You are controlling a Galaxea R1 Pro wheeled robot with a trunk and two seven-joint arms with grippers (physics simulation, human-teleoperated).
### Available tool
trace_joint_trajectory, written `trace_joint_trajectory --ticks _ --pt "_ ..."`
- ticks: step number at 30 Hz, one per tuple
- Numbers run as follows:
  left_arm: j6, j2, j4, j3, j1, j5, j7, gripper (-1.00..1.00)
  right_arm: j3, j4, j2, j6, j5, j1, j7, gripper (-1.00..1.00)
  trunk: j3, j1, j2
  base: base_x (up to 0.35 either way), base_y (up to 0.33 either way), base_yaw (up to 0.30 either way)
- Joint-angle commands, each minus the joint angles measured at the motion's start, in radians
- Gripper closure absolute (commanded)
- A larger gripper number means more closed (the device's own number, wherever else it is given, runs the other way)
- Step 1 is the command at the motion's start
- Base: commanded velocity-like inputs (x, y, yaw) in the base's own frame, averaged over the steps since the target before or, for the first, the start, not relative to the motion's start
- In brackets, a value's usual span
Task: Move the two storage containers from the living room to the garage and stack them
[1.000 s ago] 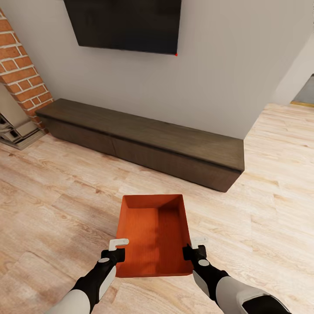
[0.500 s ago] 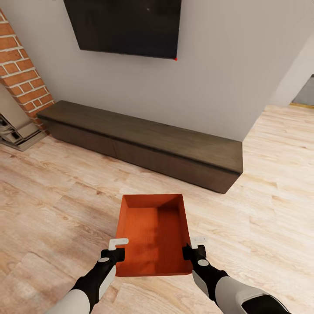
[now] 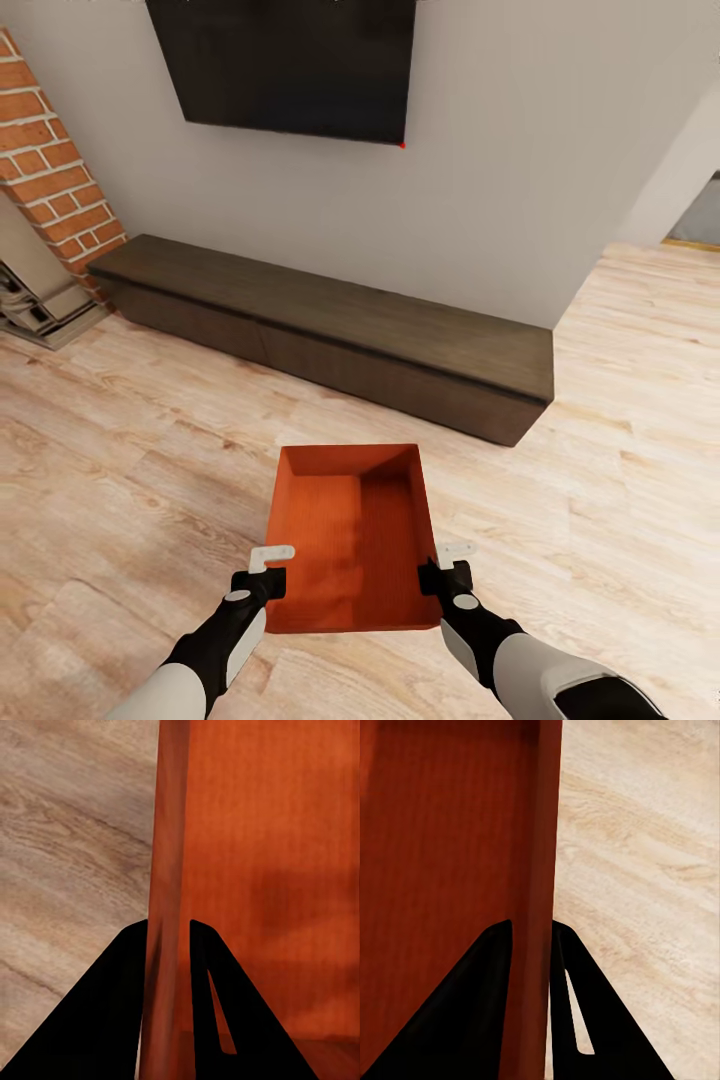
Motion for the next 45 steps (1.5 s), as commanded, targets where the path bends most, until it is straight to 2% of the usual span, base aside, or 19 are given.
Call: trace_joint_trajectory --ticks 1,45 --pt "0.006 0.0 -0.001 0.003 0.0 -0.004 0.015 1.0 -0.023 0.001 0.0 -0.005 -0.006 -0.001 -0.009 1.0 0.003 -0.004 0.007 0.0 0.0 0.0" --pt "-0.011 0.0 0.006 0.004 0.0 -0.002 0.017 1.0 -0.023 0.014 -0.001 -0.002 -0.011 -0.001 -0.017 1.0 0.141 -0.173 0.315 0.0 0.0 0.0"
